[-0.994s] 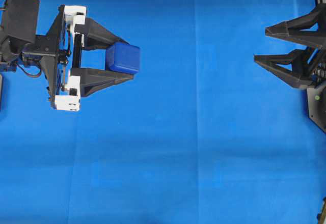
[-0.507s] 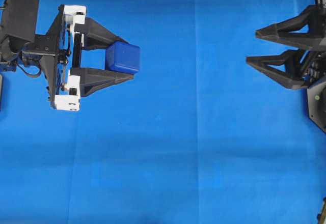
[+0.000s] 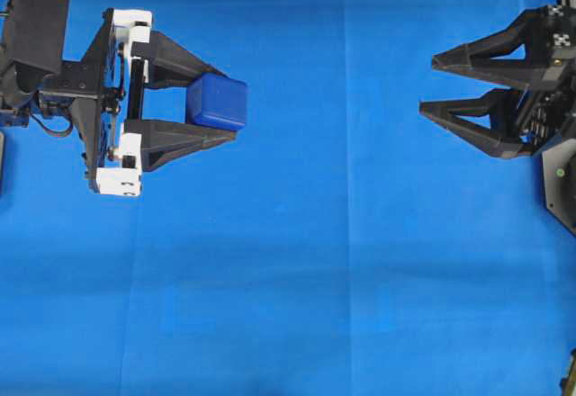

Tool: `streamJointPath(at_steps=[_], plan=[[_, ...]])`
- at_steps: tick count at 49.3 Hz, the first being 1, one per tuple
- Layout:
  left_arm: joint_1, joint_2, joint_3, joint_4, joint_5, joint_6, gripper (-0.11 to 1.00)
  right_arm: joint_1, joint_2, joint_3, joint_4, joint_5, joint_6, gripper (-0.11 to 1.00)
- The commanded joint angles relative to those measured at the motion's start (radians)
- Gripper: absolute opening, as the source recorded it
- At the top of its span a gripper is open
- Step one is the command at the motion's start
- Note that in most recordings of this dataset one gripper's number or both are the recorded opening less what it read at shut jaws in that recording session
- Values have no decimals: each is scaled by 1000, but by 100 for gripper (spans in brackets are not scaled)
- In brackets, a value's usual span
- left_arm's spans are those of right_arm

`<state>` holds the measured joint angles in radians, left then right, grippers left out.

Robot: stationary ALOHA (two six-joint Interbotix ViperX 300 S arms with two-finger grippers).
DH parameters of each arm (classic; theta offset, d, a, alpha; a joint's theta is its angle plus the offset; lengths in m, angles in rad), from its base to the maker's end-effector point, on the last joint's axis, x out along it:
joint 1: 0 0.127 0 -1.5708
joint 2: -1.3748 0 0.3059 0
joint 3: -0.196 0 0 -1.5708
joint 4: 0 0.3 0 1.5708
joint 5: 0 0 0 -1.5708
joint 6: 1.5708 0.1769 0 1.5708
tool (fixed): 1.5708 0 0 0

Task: Handover the blue block to the right arm after grasping it with the left arm, then place it in the designated position.
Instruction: 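Open the right gripper and move it toward the held cube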

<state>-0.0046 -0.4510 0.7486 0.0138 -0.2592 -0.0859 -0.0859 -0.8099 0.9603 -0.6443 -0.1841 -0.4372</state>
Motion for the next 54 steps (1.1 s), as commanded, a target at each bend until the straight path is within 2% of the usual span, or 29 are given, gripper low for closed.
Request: streamJointPath(at_steps=[1, 54], plan=[[2, -40, -8, -2, -5, -2, 49, 0, -2, -31, 0, -6, 2, 95], [6, -61, 9, -3, -5, -2, 49, 0, -2, -37, -2, -6, 0, 95]])
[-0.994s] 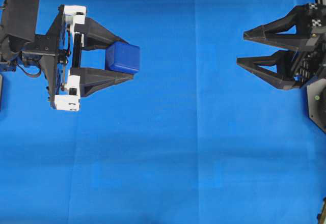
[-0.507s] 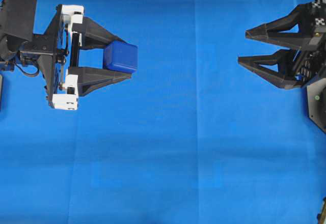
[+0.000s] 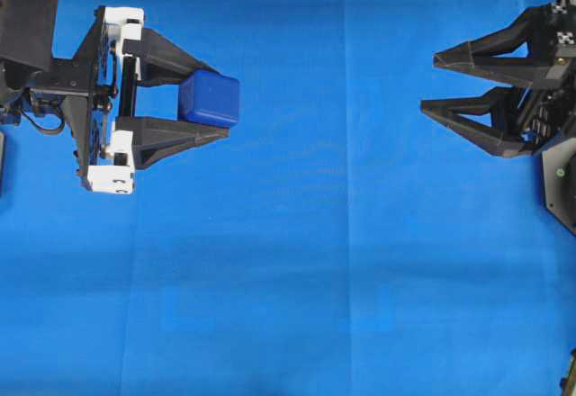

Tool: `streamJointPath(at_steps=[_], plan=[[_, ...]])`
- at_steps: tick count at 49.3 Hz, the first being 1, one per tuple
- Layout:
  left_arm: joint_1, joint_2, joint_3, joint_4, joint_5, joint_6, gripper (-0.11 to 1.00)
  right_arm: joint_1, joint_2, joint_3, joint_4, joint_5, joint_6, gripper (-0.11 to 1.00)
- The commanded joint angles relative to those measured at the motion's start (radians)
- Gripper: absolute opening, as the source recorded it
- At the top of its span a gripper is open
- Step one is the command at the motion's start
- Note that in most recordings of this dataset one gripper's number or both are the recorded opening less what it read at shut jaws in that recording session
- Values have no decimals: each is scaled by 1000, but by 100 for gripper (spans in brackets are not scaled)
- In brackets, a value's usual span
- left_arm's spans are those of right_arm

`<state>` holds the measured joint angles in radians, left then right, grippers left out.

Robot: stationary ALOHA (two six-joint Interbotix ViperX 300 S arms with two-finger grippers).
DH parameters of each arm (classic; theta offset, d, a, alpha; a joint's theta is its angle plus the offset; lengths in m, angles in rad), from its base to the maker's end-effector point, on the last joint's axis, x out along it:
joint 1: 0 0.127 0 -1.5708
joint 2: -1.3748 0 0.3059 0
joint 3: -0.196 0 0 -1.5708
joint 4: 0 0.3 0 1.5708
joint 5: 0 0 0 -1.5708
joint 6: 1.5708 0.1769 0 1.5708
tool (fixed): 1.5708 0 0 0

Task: Handover the blue block to the right arm after grasping it with the left arm, then place it in the designated position.
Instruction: 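Open the right gripper and move it toward the held cube, then close the right gripper on the cube beside the left gripper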

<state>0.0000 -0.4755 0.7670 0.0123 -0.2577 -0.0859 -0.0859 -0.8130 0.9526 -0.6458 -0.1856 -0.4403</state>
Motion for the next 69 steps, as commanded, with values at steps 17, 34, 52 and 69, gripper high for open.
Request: streamJointPath(at_steps=[17, 34, 52, 69], plan=[[2, -37, -9, 0, -6, -2, 49, 0, 52, -55, 0, -9, 2, 95], [2, -37, -9, 0, -6, -2, 49, 0, 279, -227, -3, -58, -58, 95], [2, -37, -8, -2, -6, -3, 49, 2, 512, -414, -3, -112, -127, 95], [3, -37, -9, -2, -5, -3, 49, 20, 640, -546, -5, -112, -129, 95]])
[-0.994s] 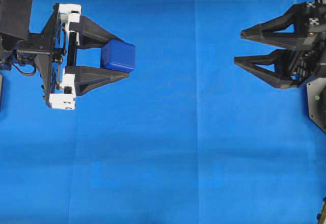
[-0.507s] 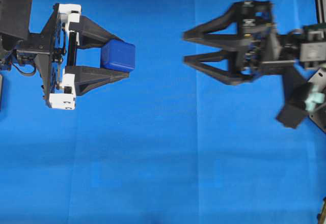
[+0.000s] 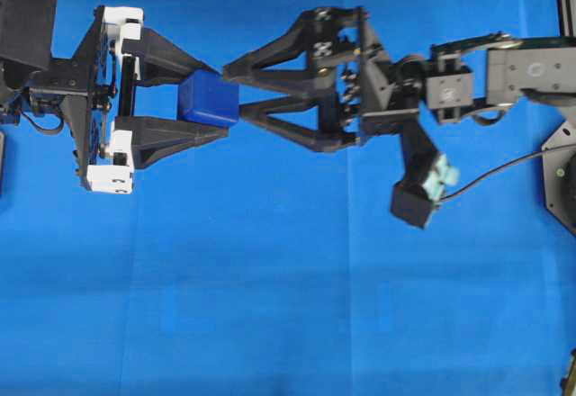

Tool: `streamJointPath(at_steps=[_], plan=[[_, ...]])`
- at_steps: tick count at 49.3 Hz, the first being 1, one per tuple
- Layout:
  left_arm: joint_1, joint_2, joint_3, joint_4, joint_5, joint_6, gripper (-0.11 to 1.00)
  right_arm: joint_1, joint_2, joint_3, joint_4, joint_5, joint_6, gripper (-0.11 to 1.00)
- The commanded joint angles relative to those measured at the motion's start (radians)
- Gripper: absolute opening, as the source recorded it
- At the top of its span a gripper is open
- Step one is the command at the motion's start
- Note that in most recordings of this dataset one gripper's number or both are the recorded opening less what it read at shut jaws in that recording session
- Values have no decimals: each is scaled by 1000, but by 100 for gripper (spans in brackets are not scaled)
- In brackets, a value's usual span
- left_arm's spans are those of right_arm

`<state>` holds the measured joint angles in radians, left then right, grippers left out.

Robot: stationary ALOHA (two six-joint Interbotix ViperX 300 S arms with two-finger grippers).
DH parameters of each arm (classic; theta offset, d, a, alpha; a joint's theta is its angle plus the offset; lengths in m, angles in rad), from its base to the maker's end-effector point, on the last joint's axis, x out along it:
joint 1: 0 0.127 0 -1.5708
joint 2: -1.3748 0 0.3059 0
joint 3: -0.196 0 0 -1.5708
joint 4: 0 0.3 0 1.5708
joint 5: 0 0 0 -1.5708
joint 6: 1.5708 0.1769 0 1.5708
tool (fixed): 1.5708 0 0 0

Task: Handover the blue block to the right arm after grasping it with the left arm, then place it in the designated position.
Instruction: 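Close the right gripper on the cube beside the left gripper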

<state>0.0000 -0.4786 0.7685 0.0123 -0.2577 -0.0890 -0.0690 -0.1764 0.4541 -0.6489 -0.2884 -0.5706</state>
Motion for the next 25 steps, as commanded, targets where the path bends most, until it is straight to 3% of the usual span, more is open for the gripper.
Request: streamJointPath(at_steps=[1, 25], plan=[[5, -34, -9, -2, -6, 0, 49, 3, 11, -54, 0, -9, 2, 95], [8, -34, -9, 0, -3, 2, 49, 18, 64, -118, 0, -2, 3, 95]])
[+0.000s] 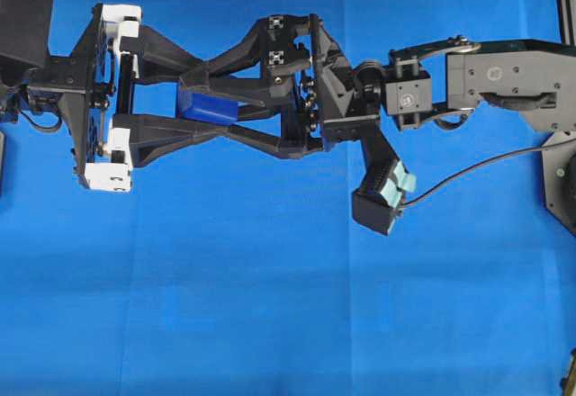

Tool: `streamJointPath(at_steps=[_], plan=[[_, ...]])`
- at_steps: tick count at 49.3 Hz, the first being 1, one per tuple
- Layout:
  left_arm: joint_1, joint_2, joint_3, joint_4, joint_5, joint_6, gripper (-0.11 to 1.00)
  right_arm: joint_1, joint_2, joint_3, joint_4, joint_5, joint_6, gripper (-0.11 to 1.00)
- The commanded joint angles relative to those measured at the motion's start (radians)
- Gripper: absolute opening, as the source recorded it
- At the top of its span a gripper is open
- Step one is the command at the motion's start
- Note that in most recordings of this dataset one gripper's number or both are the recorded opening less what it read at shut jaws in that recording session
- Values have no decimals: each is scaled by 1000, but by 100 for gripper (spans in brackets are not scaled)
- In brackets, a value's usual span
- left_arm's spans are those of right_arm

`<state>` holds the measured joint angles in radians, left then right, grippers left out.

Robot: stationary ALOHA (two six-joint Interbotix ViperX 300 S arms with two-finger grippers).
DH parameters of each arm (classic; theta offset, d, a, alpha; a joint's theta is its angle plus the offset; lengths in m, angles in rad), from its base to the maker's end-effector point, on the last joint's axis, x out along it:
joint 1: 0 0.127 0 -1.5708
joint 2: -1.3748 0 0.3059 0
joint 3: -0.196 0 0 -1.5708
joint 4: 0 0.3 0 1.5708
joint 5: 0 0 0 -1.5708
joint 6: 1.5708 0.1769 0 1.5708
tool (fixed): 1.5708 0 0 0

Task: Handover the blue block to the right arm after grasping it with the left arm, then place it in the designated position.
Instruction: 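Close the right gripper on the cube beside the left gripper, then open the left gripper and pull the cube away with the right gripper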

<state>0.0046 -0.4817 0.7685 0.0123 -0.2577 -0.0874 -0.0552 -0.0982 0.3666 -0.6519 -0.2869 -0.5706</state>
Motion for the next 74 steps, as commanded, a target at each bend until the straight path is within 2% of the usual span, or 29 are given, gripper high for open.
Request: streamJointPath(at_steps=[1, 12, 15, 20, 41, 59, 61, 65, 68, 70, 74], plan=[[3, -31, -9, 0, -3, 0, 49, 5, -14, -29, 3, -5, 3, 95], [2, -31, -9, -2, -3, -2, 49, 9, -14, -31, 2, 26, 8, 91], [2, -31, -9, 0, -3, -2, 49, 14, -14, -31, 5, 48, 9, 81], [3, -31, -8, 0, 2, -3, 49, 15, -14, -32, 6, 55, 9, 56], [-3, -31, -8, -2, 3, 0, 49, 14, -14, -43, 21, 58, 57, 56], [-6, -31, -6, -2, 3, -2, 49, 14, -14, -44, 21, 60, 57, 56], [-9, -31, -6, -2, 3, -2, 53, 14, -14, -44, 21, 61, 58, 56], [-15, -31, -6, -2, 3, 0, 76, 14, -15, -44, 21, 67, 58, 56], [-17, -31, -5, -2, 3, 3, 88, 14, -15, -44, 21, 72, 58, 56], [-15, -31, -5, 0, 3, 5, 93, 14, -15, -44, 23, 72, 58, 56], [-15, -35, -3, -2, 3, 6, 93, 14, -18, -44, 21, 72, 60, 56]])
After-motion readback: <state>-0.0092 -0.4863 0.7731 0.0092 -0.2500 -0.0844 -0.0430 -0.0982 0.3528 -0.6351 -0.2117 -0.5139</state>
